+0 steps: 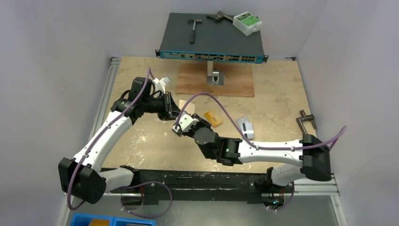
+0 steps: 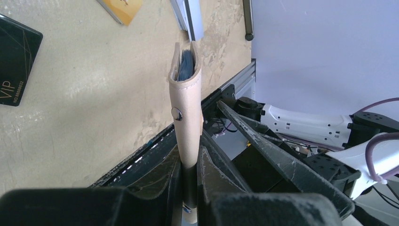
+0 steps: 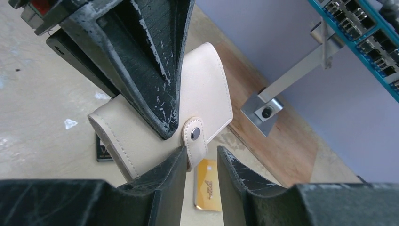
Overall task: Put the credit cards into the card holder
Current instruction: Open the card holder.
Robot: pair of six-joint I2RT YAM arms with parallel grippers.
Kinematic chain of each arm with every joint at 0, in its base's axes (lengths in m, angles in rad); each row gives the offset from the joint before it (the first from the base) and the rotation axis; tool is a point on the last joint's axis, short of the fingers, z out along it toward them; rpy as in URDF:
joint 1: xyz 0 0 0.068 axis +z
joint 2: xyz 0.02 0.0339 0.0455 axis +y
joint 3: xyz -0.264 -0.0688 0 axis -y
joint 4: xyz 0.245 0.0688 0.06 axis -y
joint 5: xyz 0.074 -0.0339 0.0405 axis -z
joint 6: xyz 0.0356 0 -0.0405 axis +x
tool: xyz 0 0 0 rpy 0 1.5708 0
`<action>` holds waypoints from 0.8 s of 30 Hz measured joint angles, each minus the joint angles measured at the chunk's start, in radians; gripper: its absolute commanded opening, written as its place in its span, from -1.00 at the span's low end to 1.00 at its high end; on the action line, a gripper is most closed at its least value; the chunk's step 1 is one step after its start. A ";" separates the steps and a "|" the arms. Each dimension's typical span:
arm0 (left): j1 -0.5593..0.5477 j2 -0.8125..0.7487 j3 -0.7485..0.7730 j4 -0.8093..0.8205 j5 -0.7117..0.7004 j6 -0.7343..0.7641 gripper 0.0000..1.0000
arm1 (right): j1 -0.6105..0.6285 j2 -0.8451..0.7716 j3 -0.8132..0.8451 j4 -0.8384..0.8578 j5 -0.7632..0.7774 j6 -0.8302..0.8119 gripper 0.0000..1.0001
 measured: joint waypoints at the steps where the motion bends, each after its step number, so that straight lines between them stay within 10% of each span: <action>1: 0.003 0.000 -0.003 0.005 -0.001 0.000 -1.00 | 0.006 0.019 -0.005 0.037 0.022 -0.027 -0.40; 11: 0.009 0.004 -0.013 0.020 -0.002 -0.020 -1.00 | 0.032 0.077 -0.076 0.281 0.136 -0.181 -0.43; 18: 0.009 0.004 -0.013 0.047 0.008 -0.035 -1.00 | 0.039 0.109 -0.084 0.386 0.187 -0.205 -1.00; 24: 0.009 0.002 -0.019 0.061 0.013 -0.043 -1.00 | 0.042 0.118 -0.084 0.407 0.199 -0.184 -1.00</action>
